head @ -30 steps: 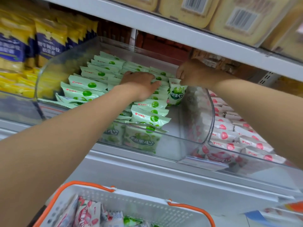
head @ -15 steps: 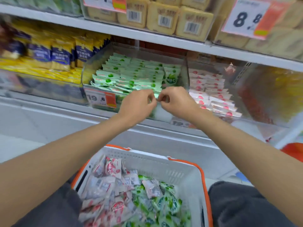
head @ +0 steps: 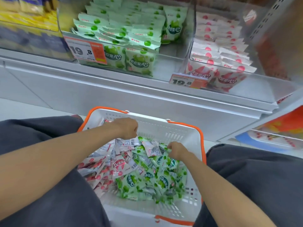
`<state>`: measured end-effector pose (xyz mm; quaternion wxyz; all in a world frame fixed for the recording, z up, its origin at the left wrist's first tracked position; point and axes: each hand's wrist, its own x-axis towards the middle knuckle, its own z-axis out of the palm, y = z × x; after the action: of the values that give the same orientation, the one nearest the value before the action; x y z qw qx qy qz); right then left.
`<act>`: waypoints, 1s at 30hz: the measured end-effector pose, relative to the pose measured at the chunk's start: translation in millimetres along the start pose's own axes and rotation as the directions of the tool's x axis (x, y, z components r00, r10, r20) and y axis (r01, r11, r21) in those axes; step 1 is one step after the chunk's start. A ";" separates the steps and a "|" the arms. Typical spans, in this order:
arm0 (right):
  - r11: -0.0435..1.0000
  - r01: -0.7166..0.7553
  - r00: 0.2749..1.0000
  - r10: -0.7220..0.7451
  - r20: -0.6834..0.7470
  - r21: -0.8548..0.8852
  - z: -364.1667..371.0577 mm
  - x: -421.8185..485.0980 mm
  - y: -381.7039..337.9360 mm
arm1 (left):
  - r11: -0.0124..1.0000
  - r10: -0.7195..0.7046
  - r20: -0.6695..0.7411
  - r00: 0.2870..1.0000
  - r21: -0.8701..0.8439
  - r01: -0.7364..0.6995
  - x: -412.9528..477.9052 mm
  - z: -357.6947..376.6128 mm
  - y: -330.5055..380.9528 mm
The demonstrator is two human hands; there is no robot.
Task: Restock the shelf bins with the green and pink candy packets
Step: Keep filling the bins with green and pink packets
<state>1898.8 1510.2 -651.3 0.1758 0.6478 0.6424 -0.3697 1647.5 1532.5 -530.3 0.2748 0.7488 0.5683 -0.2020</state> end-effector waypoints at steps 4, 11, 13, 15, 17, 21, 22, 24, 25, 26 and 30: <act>0.977 -0.093 0.996 0.094 0.002 0.189 41.3 14.0 21.0 | 1.000 -0.008 0.003 1.000 0.007 0.008 6.9 4.7 -2.0; 0.993 -0.115 0.982 0.111 -0.152 -0.014 53.4 35.3 10.0 | 0.999 -0.025 0.078 0.997 0.039 0.022 7.7 14.2 0.2; 0.983 -0.126 0.969 0.092 -0.229 -0.135 43.8 29.9 5.9 | 0.999 -0.012 0.086 0.996 0.053 0.008 7.3 17.1 2.0; 0.985 -0.126 0.967 0.094 -0.237 -0.120 29.4 20.6 -7.0 | 0.999 -0.002 0.097 0.995 0.054 -0.003 8.1 20.5 2.5; 0.991 -0.099 0.971 0.077 -0.228 -0.086 6.2 9.3 -27.8 | 0.999 0.002 0.115 0.993 0.053 -0.008 10.8 21.9 2.5; 0.999 -0.004 0.991 -0.001 -0.136 -0.034 -57.3 -12.9 -74.9 | 0.998 0.012 0.122 0.992 0.054 -0.018 15.6 19.6 4.8; 1.000 0.006 0.991 -0.007 -0.133 -0.011 -74.5 -21.6 -87.0 | 1.000 0.011 0.123 0.992 0.027 -0.014 16.6 19.0 5.7; 0.989 0.024 0.993 -0.006 -0.120 0.143 -103.5 -39.3 -108.3 | 0.990 0.048 0.134 0.990 -0.136 -0.029 17.2 16.8 11.4; 0.954 0.040 0.995 -0.012 -0.096 0.298 -113.7 -48.5 -116.2 | 0.958 0.087 0.118 0.989 -0.284 -0.050 15.5 15.2 16.3; 0.892 0.048 0.998 -0.021 -0.065 0.450 -122.6 -59.4 -121.5 | 0.897 0.110 0.067 0.992 -0.436 -0.070 12.7 13.6 21.7; 0.827 0.169 0.981 -0.092 -0.168 0.536 -150.4 -99.4 -110.1 | 0.646 0.045 -0.223 0.974 -0.737 -0.198 4.8 0.1 37.5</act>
<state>1840.7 1558.5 -454.0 -0.0865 0.6490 0.5631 -0.5043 1684.9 1528.4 -526.5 0.5202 0.6184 0.5718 0.1415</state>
